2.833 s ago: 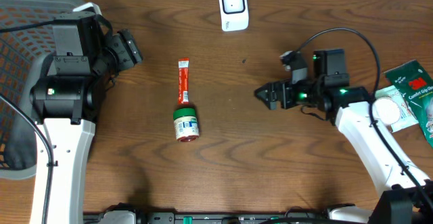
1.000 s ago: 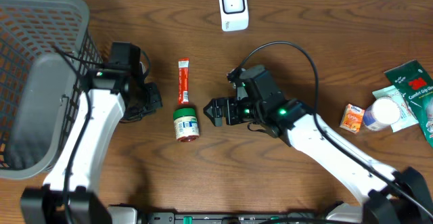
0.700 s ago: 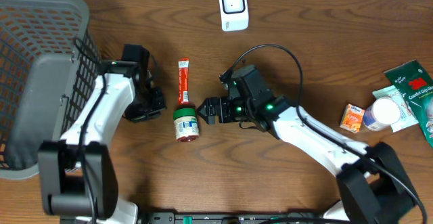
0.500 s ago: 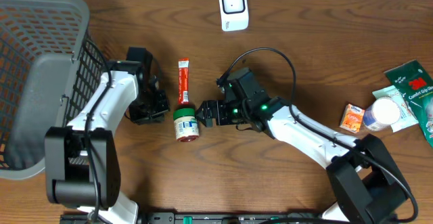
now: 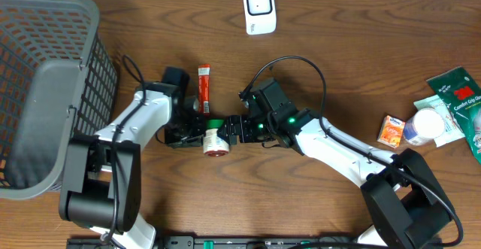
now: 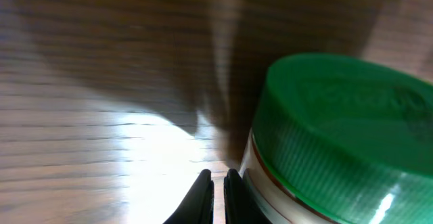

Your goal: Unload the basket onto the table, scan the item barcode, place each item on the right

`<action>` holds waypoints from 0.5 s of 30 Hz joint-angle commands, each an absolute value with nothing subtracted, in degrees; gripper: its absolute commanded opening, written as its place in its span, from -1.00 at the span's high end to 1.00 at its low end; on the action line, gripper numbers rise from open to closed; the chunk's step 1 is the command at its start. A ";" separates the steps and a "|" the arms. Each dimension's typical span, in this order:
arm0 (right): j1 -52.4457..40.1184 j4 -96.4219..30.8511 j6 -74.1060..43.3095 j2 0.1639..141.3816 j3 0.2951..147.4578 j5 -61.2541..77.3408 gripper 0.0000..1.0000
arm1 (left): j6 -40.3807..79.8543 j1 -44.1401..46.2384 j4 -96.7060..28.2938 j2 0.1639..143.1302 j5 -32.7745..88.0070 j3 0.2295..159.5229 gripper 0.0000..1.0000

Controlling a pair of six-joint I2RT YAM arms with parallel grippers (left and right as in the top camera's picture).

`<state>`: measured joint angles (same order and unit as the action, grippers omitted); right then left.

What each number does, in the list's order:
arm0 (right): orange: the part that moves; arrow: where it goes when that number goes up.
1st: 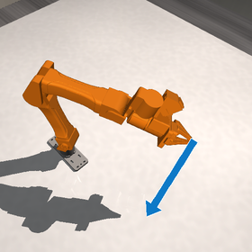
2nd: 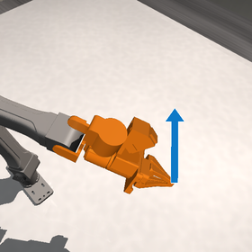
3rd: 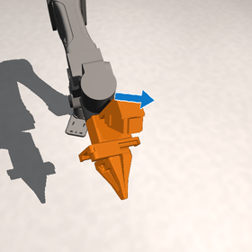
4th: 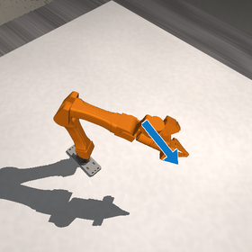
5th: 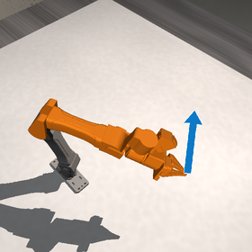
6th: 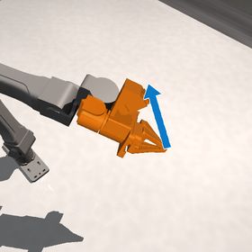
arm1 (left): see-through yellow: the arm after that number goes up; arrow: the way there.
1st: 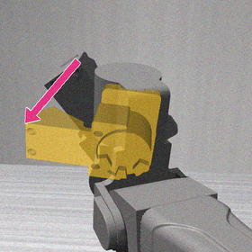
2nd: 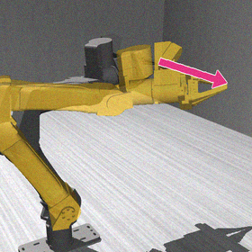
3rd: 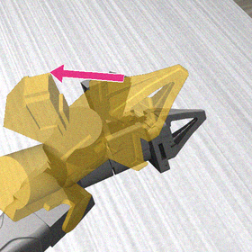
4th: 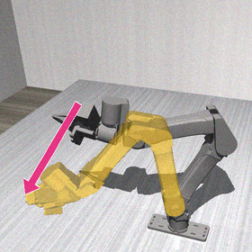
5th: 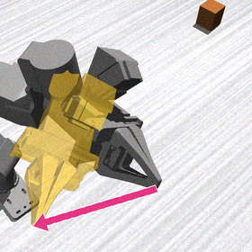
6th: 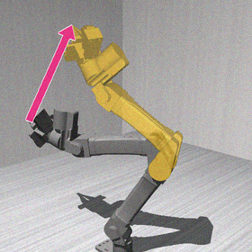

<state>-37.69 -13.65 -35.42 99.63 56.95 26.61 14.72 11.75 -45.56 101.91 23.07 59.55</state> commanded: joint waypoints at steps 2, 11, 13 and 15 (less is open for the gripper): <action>-37.91 -13.32 -35.42 100.29 56.93 26.24 -0.81 | 13.78 13.28 -45.04 102.65 24.01 59.33 0.82; -36.73 -15.40 -31.59 100.29 56.93 19.59 -0.79 | 14.00 14.09 -44.47 102.65 24.01 59.33 0.79; -36.01 -17.02 -29.82 100.29 56.93 17.87 -0.78 | 14.00 14.06 -44.18 102.65 24.01 59.33 0.79; -35.20 -17.43 -28.16 99.96 56.97 18.79 -0.73 | 14.00 14.06 -43.72 102.65 24.01 59.33 0.78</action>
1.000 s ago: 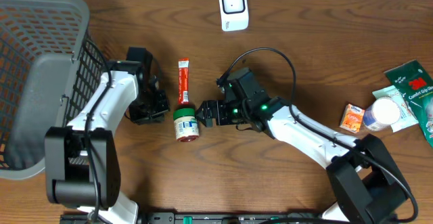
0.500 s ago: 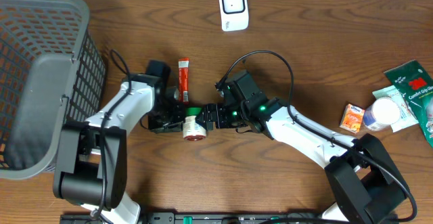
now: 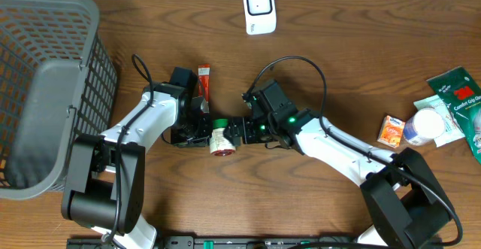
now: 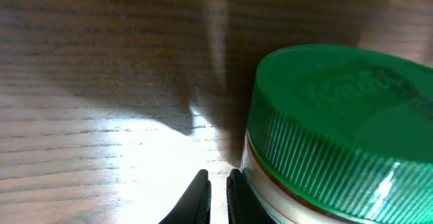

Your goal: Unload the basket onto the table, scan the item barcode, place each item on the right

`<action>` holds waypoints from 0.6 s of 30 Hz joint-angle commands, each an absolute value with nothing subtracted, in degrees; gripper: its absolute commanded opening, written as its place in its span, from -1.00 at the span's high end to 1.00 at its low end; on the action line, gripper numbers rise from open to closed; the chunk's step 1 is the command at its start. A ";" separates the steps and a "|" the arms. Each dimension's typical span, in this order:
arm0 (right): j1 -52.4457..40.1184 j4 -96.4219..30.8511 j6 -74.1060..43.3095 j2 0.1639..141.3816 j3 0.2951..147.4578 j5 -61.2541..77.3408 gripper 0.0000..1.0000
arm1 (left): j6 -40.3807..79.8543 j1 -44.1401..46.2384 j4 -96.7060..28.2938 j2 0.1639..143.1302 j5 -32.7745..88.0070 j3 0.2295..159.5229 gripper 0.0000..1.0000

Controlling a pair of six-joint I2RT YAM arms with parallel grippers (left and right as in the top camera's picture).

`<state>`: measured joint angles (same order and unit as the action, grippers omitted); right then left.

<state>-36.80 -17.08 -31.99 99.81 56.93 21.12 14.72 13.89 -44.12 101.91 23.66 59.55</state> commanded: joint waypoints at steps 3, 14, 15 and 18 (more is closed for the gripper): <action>-33.78 -17.98 -28.16 98.17 57.04 20.29 -0.70 | 14.00 14.09 -43.24 102.65 24.03 59.33 0.79; -32.23 -24.84 -28.01 89.23 57.04 19.20 -0.73 | 14.02 14.37 -42.26 102.65 24.03 59.33 0.79; -32.73 -25.32 -28.01 89.25 57.01 18.50 -0.73 | 14.02 14.50 -42.26 102.65 24.03 59.33 0.78; -34.61 -26.28 -28.03 89.25 57.01 14.28 -0.74 | 14.02 14.92 -42.22 102.65 24.03 59.33 0.78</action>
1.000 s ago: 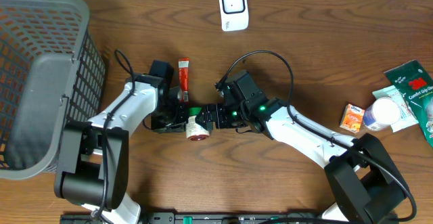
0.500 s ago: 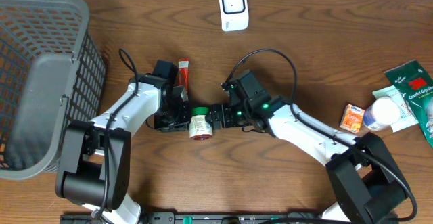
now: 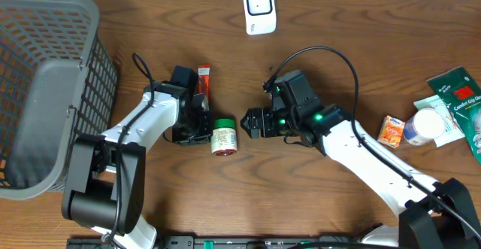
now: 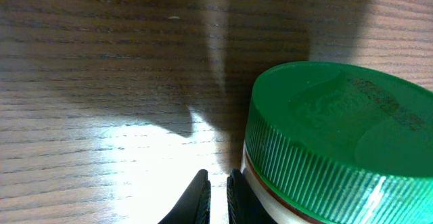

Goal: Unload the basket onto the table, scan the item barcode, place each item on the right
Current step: 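Hold the jar with the left gripper and adjust the right gripper beside it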

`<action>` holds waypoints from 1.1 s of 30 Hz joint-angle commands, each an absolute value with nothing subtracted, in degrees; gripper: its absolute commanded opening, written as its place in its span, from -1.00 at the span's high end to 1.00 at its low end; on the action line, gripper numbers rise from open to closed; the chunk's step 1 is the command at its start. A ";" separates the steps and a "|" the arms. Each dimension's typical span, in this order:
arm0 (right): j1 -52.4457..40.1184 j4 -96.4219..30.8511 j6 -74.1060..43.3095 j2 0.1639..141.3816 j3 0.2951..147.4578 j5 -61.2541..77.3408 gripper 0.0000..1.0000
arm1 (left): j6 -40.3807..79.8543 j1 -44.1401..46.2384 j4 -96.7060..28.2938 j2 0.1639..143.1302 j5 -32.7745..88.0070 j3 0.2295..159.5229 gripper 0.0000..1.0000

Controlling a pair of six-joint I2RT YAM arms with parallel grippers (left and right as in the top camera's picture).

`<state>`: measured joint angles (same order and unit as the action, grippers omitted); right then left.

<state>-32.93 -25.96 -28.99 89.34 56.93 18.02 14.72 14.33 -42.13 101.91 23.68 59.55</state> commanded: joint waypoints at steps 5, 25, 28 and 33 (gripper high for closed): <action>-37.71 -26.24 -28.67 89.25 57.01 8.78 -0.75 | 14.02 16.25 -42.00 102.65 24.03 59.33 0.78; -39.75 -27.29 -28.67 89.25 57.01 4.12 -0.80 | 15.07 17.08 -41.47 100.86 26.61 59.48 0.78; -39.75 -27.22 -28.69 89.25 57.01 4.40 -0.82 | 15.07 17.08 -41.63 100.71 27.53 59.48 0.78; -39.75 -27.27 -28.91 89.25 57.01 4.99 -0.84 | 15.09 17.19 -41.45 100.71 29.61 59.48 0.78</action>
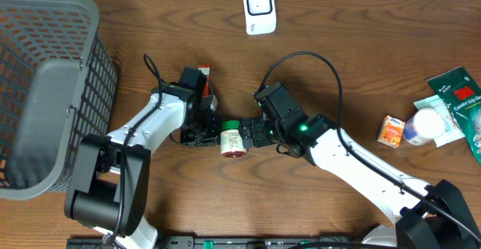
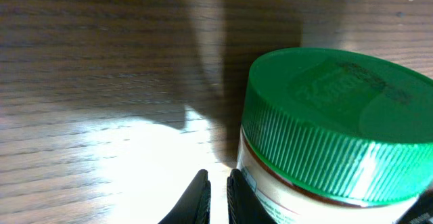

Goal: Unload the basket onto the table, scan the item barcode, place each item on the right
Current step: 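Hold the jar with the left gripper and adjust the right gripper beside it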

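A small bottle (image 1: 232,139) with a green cap (image 2: 335,119) and a white label lies on the wooden table, cap towards the far side. My left gripper (image 1: 212,134) (image 2: 216,178) is shut with nothing between its fingers, its right finger against the bottle's left side just below the cap. My right gripper (image 1: 252,132) sits close against the bottle's right side; the overhead view does not show how its jaws stand. The white scanner (image 1: 258,8) stands at the table's far edge, well beyond the bottle.
A grey mesh basket (image 1: 45,91) fills the left side. A red sachet (image 1: 203,74) lies partly under my left arm. At the right edge lie an orange box (image 1: 391,131), a white tub (image 1: 425,126) and a green packet (image 1: 458,91).
My right gripper, which stood apart to the right of the bottle, is now against its right side. The bottle and my left gripper have shifted slightly to the right.
At first both grippers flanked the lying bottle, the left one shut at its cap end. A moment later all stood a little farther right. Then my right gripper was drawn back, leaving the bottle beside the left one. Now both flank it again.
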`<action>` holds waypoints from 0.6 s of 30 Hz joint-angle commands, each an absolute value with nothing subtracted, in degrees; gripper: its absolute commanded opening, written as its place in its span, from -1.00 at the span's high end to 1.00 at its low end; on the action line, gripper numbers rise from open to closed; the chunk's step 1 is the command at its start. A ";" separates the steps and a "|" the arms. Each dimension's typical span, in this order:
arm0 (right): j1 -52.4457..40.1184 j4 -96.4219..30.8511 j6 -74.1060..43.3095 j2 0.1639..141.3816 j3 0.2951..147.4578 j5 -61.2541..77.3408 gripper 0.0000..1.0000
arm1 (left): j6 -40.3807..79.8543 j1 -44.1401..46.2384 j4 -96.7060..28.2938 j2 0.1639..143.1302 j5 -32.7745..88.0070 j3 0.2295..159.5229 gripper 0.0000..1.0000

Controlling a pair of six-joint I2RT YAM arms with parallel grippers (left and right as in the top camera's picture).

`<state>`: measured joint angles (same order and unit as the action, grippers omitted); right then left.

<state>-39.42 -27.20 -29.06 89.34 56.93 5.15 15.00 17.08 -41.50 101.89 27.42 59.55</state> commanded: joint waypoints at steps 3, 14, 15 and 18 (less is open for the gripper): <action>-39.75 -27.35 -28.88 89.25 57.01 4.99 -0.85 | 15.07 17.19 -41.47 100.71 31.14 59.48 0.78; -39.75 -28.14 -30.44 89.25 57.01 6.39 -0.89 | 15.05 17.19 -41.23 100.68 35.03 59.48 0.78; -39.75 -28.14 -30.48 89.25 57.01 6.61 -0.90 | 15.07 17.19 -41.23 100.68 35.03 59.48 0.78; -39.75 -28.10 -30.87 89.25 57.01 6.74 -0.90 | 15.05 17.34 -41.21 100.68 36.80 59.48 0.78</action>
